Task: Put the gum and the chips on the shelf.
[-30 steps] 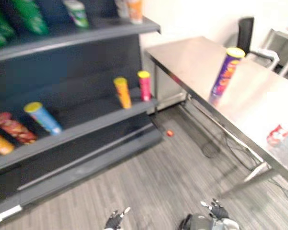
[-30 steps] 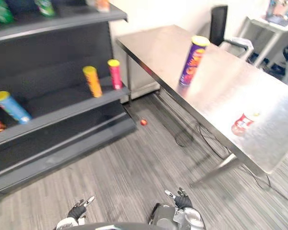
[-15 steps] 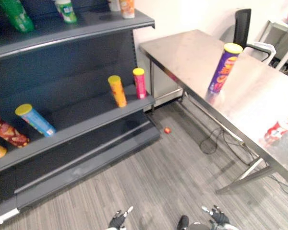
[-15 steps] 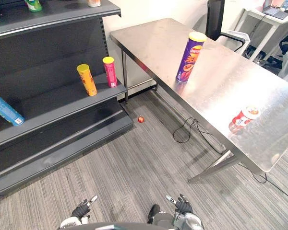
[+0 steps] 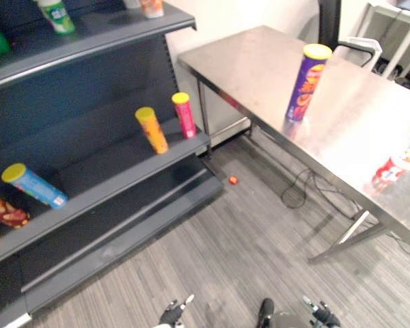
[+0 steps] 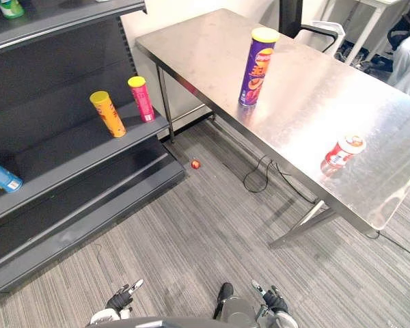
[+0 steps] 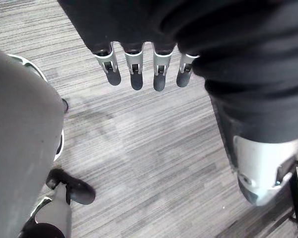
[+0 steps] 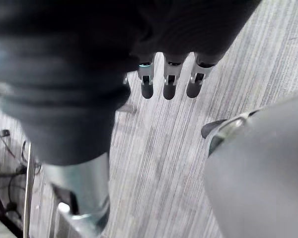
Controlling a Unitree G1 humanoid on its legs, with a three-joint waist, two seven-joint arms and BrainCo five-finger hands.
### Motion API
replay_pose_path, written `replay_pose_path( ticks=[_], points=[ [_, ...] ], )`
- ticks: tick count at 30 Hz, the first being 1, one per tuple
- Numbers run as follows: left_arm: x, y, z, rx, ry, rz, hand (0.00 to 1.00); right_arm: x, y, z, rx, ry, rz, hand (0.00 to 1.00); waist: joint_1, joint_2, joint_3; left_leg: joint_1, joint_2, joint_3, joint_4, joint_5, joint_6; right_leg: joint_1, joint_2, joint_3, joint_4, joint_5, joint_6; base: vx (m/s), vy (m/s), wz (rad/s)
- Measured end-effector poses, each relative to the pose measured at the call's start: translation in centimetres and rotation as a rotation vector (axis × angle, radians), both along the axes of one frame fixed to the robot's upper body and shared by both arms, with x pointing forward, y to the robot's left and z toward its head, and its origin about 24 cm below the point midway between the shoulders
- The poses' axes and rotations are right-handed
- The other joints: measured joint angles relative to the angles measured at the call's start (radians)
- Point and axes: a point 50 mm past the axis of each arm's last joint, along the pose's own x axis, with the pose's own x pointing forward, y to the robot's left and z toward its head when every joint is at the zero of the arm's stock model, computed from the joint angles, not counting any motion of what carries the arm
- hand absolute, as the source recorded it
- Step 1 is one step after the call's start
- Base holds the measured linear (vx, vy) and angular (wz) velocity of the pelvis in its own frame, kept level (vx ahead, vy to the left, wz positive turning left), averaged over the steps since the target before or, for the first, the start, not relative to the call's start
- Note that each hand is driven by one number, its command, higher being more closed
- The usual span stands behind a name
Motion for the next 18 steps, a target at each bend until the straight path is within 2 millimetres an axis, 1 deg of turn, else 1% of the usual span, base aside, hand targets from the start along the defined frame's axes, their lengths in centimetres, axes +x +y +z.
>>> replay_pose_path(
  ticks=[1,2,3,4,5,6,7,8,9,10,11,12,13,14,15,16,17,18],
  points=[
    [0.1,0.1,0.0,0.002,-0.004,0.001,0.0,-0.8,-0.1,-0.2,-0.001,0.024,-0.022,0.0,0.001,-0.008,0.001,-0.017,0.008,0.001,0.081,-0.001,-0.002,0.001,-0.005,0.021,0.014,-0.017,0.0,0.01,-0.069,-0.36],
    [0.3,0.2,0.1,0.004,-0.014,0.006,0.0,-1.5,-0.1,-0.3,0.005,0.041,-0.044,0.0,0.001,-0.015,-0.001,-0.051,0.029,0.002,0.195,-0.002,-0.003,0.006,-0.008,0.04,0.017,-0.036,-0.004,0.02,-0.086,-0.43],
    [0.4,0.2,0.2,0.004,-0.02,0.01,0.0,-1.9,-0.1,-0.4,0.008,0.053,-0.052,0.0,0.001,-0.014,-0.001,-0.075,0.051,0.002,0.276,-0.002,-0.003,0.01,-0.002,0.052,0.018,-0.045,-0.008,0.05,-0.083,-0.6],
    [0.3,0.3,0.2,0.0,-0.022,0.029,0.0,-2.8,-0.4,-0.5,0.011,0.073,-0.084,0.0,0.0,-0.003,0.002,-0.127,0.107,-0.003,0.439,0.001,-0.003,0.021,0.017,0.073,0.019,-0.054,-0.01,0.1,-0.065,-0.8],
    [0.2,0.4,0.2,-0.01,-0.024,0.071,0.0,-3.8,-0.7,-0.6,0.012,0.097,-0.122,0.0,0.001,0.024,-0.001,-0.17,0.167,-0.018,0.584,0.038,0.008,0.03,0.053,0.098,0.034,-0.066,-0.022,0.12,-0.07,-0.87],
    [0.1,0.4,0.1,-0.014,-0.023,0.088,0.0,-4.4,-0.8,-0.6,0.014,0.11,-0.143,0.0,0.001,0.025,0.002,-0.19,0.186,-0.035,0.646,0.074,0.032,0.036,0.068,0.114,0.044,-0.074,-0.03,0.19,-0.104,-1.0],
    [0.0,0.6,0.1,-0.022,-0.028,0.138,0.0,-5.5,-0.9,-0.7,0.014,0.136,-0.164,0.0,0.003,0.026,-0.002,-0.232,0.197,-0.081,0.749,0.194,0.064,0.049,0.087,0.16,0.058,-0.09,-0.04,0.26,-0.065,-1.24],
    [-0.5,1.1,0.1,-0.025,-0.028,0.19,0.0,-6.0,-1.0,-0.7,0.01,0.146,-0.182,0.0,0.008,0.004,-0.003,-0.28,0.19,-0.135,0.83,0.326,0.057,0.065,0.09,0.229,0.055,-0.098,-0.05,0.29,-0.024,-1.3],
    [-0.7,1.2,0.1,-0.028,-0.029,0.212,0.0,-6.0,-1.0,-0.7,0.009,0.144,-0.186,0.0,0.005,0.006,-0.002,-0.3,0.185,-0.158,0.867,0.314,0.056,0.07,0.096,0.256,0.052,-0.1,-0.054,0.26,0.06,-1.38],
    [-0.7,1.3,0.1,-0.033,-0.035,0.233,0.0,-6.3,-1.4,-0.6,-0.004,0.15,-0.211,0.0,0.002,0.008,-0.003,-0.354,0.175,-0.202,0.92,0.183,0.043,0.073,0.103,0.302,0.052,-0.103,-0.06,0.19,0.035,-0.95],
    [-0.7,1.3,0.1,-0.033,-0.037,0.238,0.0,-6.4,-1.5,-0.6,-0.006,0.152,-0.224,0.0,0.003,0.006,-0.003,-0.373,0.17,-0.209,0.926,0.148,0.046,0.075,0.105,0.32,0.049,-0.104,-0.06,0.21,0.027,-1.28],
    [-0.4,1.4,0.3,-0.04,-0.061,0.265,0.0,-6.6,-1.5,-0.6,-0.006,0.154,-0.248,0.0,0.008,0.0,0.001,-0.413,0.161,-0.228,0.902,0.078,0.042,0.099,0.109,0.38,0.038,-0.104,-0.06,0.21,0.045,-1.12],
    [-0.5,1.5,0.3,-0.042,-0.07,0.281,0.0,-6.7,-1.5,-0.6,-0.005,0.155,-0.256,0.0,0.008,0.0,0.001,-0.427,0.16,-0.243,0.858,0.055,0.041,0.118,0.111,0.41,0.029,-0.105,-0.054,0.22,0.063,-1.23],
    [-0.7,1.5,0.4,-0.043,-0.076,0.287,0.0,-6.6,-1.4,-0.6,-0.003,0.151,-0.257,0.0,0.008,-0.001,0.001,-0.435,0.158,-0.264,0.802,0.039,0.035,0.131,0.111,0.441,0.027,-0.107,-0.038,0.26,0.154,-1.19],
    [-0.6,1.4,0.4,-0.044,-0.088,0.291,0.0,-6.3,-1.2,-0.6,-0.001,0.136,-0.255,0.0,0.007,-0.001,0.001,-0.434,0.147,-0.321,0.662,0.026,0.03,0.15,0.111,0.497,0.029,-0.128,-0.027,0.22,0.176,-1.07],
    [-0.6,1.4,0.4,-0.045,-0.089,0.291,0.0,-6.1,-1.1,-0.6,0.001,0.129,-0.252,0.0,0.007,-0.001,0.001,-0.432,0.141,-0.35,0.593,0.025,0.027,0.153,0.111,0.521,0.03,-0.135,-0.026,0.27,0.272,-1.28],
    [-0.6,1.3,0.4,-0.048,-0.089,0.296,0.0,-5.3,-0.8,-0.6,0.006,0.114,-0.228,0.0,0.008,0.0,0.0,-0.41,0.131,-0.409,0.446,0.026,0.027,0.153,0.109,0.57,0.031,-0.146,-0.011,0.19,0.24,-0.95],
    [-0.6,1.2,0.4,-0.05,-0.089,0.299,0.0,-5.0,-0.7,-0.6,0.008,0.108,-0.217,0.0,0.008,-0.001,-0.001,-0.402,0.126,-0.438,0.378,0.026,0.028,0.152,0.106,0.593,0.034,-0.153,-0.003,0.25,0.335,-1.1]
  ],
)
